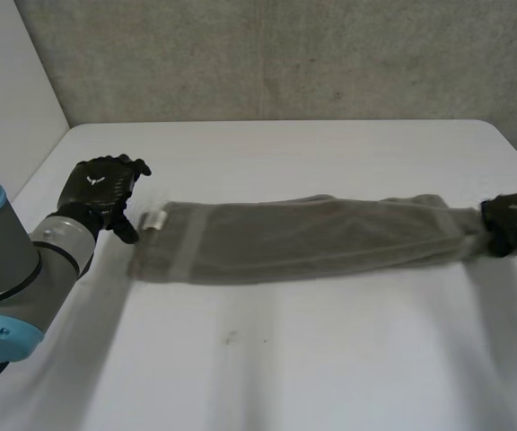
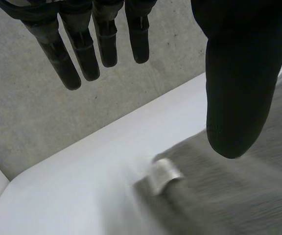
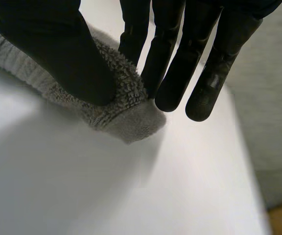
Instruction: Fold the towel.
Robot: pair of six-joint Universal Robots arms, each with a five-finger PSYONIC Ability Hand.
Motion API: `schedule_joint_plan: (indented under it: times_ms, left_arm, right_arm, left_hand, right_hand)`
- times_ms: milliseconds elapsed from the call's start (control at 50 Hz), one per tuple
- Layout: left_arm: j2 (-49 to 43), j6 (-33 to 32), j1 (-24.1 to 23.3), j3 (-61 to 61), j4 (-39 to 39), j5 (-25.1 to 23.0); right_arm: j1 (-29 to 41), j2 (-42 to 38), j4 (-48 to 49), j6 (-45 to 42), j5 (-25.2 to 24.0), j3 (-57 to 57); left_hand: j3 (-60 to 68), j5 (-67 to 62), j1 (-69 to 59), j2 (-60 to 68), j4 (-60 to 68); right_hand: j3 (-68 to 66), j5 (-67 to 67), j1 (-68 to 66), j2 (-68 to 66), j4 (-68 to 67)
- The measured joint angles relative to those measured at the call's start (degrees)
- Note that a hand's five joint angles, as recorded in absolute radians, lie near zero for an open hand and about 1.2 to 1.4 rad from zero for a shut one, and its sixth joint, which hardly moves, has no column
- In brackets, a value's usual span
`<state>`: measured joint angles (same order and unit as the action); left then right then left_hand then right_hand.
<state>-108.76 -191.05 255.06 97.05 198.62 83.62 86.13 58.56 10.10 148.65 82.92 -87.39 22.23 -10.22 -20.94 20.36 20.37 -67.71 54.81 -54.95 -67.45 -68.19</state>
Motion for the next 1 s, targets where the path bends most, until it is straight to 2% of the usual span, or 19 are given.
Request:
schedule_joint_plan:
  times_ms: [160,280,460,520,540,560,580,680,780,840,900,940,1000]
  left_arm:
    - [0.56,0.01,0.02,0.26,0.0,0.05]
    - [1.01,0.0,0.02,0.59,0.01,0.06]
    - [1.93,-0.03,0.21,0.84,0.22,0.13]
    - [2.36,-0.03,0.49,1.06,0.32,0.13]
    - [2.36,-0.03,0.49,1.06,0.32,0.13]
    - [2.45,-0.03,0.58,1.13,0.33,0.14]
    - [2.58,-0.03,0.69,1.22,0.38,0.14]
    - [2.7,-0.03,0.81,1.44,0.42,0.15]
    - [2.69,-0.03,0.73,1.62,0.41,0.1]
    - [2.69,-0.03,0.54,1.69,0.39,0.07]
    - [2.65,-0.03,0.26,1.74,0.38,0.01]
    - [2.59,-0.03,-0.01,1.73,0.38,-0.01]
    - [2.53,-0.03,-0.46,1.6,0.41,-0.03]
  right_arm:
    - [-4.16,2.54,1.26,-12.08,3.09,3.13]
    - [-1.43,3.9,1.34,-17.28,3.45,6.5]
    - [16.3,4.04,1.54,-17.88,2.75,13.42]
    - [25.7,1.41,2.27,-17.79,1.57,16.3]
    - [25.7,1.41,2.27,-17.79,1.57,16.3]
    - [28.19,0.44,2.6,-17.78,1.08,16.92]
    - [33.84,-1.93,3.54,-17.77,-0.51,18.2]
    - [44.83,-8.37,5.42,-17.75,-5.15,19.6]
    - [51.61,-14.74,6.13,-17.79,-7.79,20.22]
    - [53.04,-17.0,6.13,-17.86,-7.81,20.69]
    - [53.55,-18.22,6.05,-17.79,-7.01,21.26]
    - [53.48,-17.94,5.98,-17.47,-5.59,21.63]
    - [53.05,-15.87,5.89,-16.46,-2.88,21.87]
  left_hand:
    - [0.0,0.0,0.0,0.0,-0.07]
    - [0.0,0.0,0.0,-0.02,-0.07]
    - [0.0,0.0,0.0,-0.02,-0.07]
    - [0.0,0.0,0.0,-0.02,-0.07]
    - [0.0,0.0,0.0,-0.02,-0.07]
    - [0.0,0.0,0.0,-0.02,-0.07]
    - [0.0,0.0,0.0,-0.02,-0.07]
    - [0.0,0.08,0.0,-0.09,-0.14]
    - [0.0,0.32,0.52,-0.33,-0.39]
    - [0.0,0.58,0.52,-0.58,-0.58]
    - [0.0,0.78,0.93,-0.78,-0.81]
    - [0.0,0.97,1.11,-0.98,-1.01]
    - [0.0,1.29,1.39,-1.29,-1.27]
  right_hand:
    - [-0.01,0.4,0.0,0.0,0.0]
    - [0.0,0.69,0.0,0.0,-0.04]
    - [-0.17,0.84,0.0,0.0,-0.24]
    - [-0.6,0.91,0.0,-0.19,-0.31]
    - [-0.6,0.91,0.0,-0.19,-0.31]
    - [-0.6,0.91,0.0,-0.19,-0.31]
    - [-0.6,0.91,0.0,-0.19,-0.32]
    - [-0.6,0.92,0.0,-0.19,-0.32]
    - [-0.6,1.11,0.0,-0.19,-0.32]
    - [0.04,0.65,0.51,0.76,0.34]
    - [15.29,-12.72,13.86,16.67,15.75]
    - [42.86,-38.32,34.98,42.98,42.41]
    - [53.47,-49.22,42.28,53.08,53.86]
